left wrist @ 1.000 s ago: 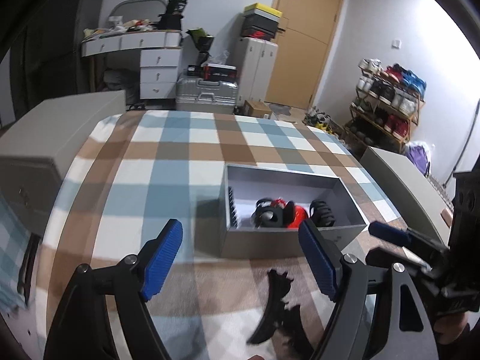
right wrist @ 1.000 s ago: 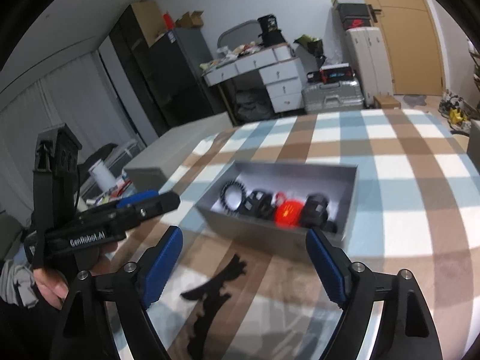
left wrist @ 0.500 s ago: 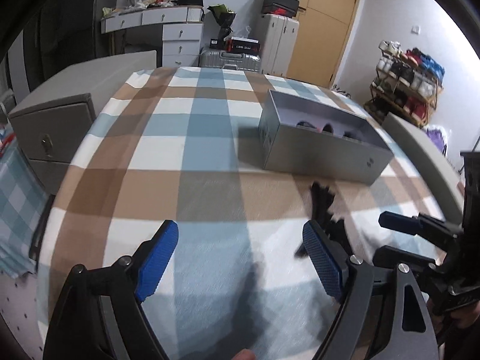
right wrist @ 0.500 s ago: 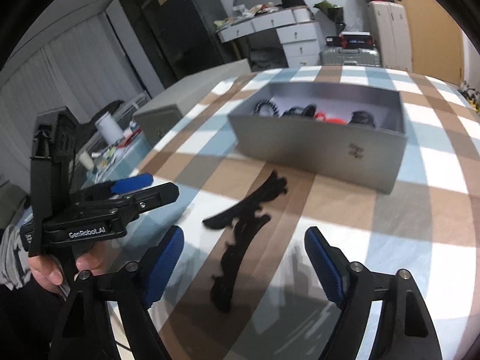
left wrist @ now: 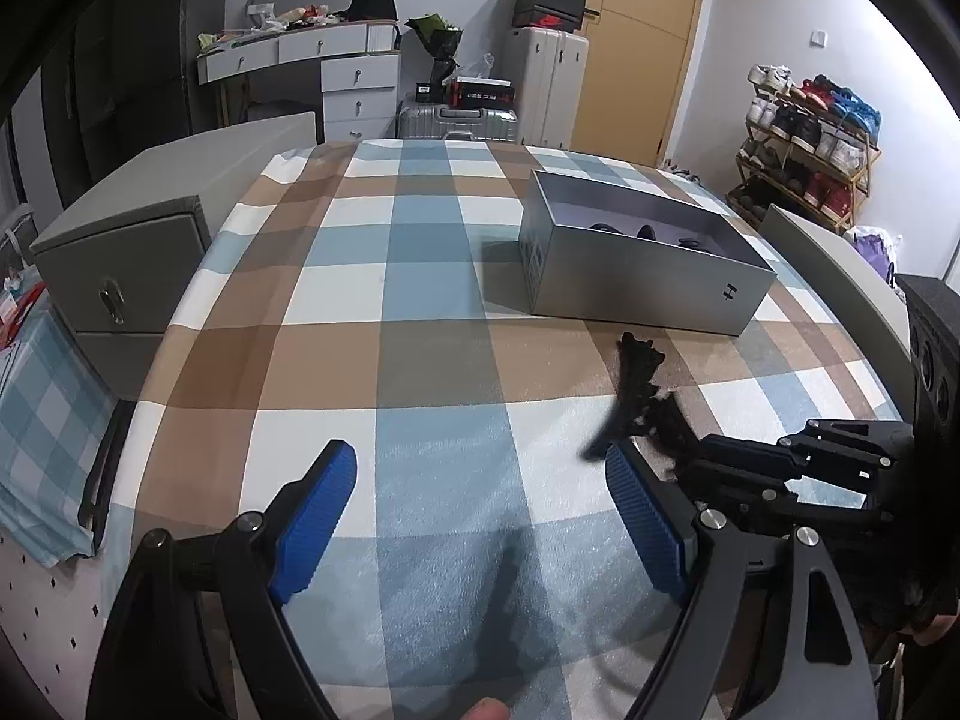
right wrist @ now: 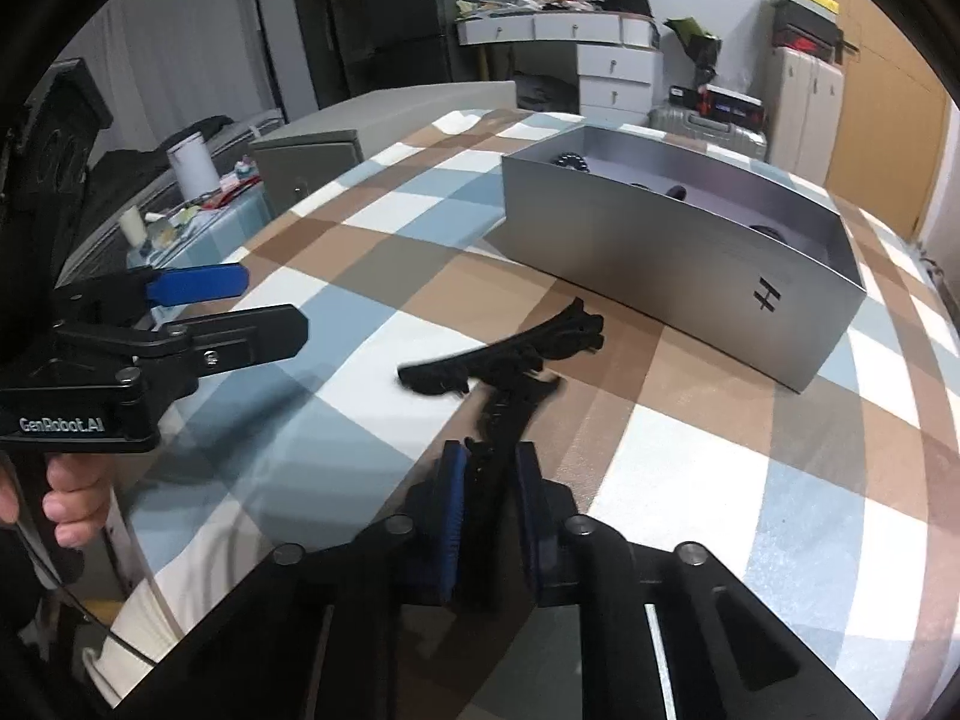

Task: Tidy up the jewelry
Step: 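Grasp a black comb-shaped hair clip with the right tool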

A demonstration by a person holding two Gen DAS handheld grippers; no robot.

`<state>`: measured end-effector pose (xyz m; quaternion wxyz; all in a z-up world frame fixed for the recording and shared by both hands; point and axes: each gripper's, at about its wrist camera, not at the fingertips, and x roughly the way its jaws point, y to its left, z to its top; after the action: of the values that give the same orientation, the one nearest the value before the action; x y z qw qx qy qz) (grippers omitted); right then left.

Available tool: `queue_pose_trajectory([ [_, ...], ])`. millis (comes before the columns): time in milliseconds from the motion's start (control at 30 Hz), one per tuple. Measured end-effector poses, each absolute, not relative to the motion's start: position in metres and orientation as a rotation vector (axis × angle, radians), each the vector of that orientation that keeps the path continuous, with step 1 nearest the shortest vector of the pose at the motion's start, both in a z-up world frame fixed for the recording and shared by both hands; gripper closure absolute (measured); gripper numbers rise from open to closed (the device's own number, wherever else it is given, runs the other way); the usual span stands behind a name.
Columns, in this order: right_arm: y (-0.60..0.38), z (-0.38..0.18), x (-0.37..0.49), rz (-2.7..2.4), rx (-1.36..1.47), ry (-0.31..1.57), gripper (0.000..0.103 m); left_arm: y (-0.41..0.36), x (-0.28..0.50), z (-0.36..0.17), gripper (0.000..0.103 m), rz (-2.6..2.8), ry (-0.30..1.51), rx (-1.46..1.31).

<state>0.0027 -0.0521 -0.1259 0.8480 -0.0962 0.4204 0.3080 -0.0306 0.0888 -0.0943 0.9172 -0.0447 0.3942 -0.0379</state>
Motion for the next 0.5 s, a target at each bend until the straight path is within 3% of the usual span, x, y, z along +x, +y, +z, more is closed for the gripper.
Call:
queue_pose_trajectory([
  [500,-0.109,-0.111,0.007,0.585,-0.071,0.826,0.089,0.054,0.001,-0.097,0.021,-0.213,0.913,-0.046],
])
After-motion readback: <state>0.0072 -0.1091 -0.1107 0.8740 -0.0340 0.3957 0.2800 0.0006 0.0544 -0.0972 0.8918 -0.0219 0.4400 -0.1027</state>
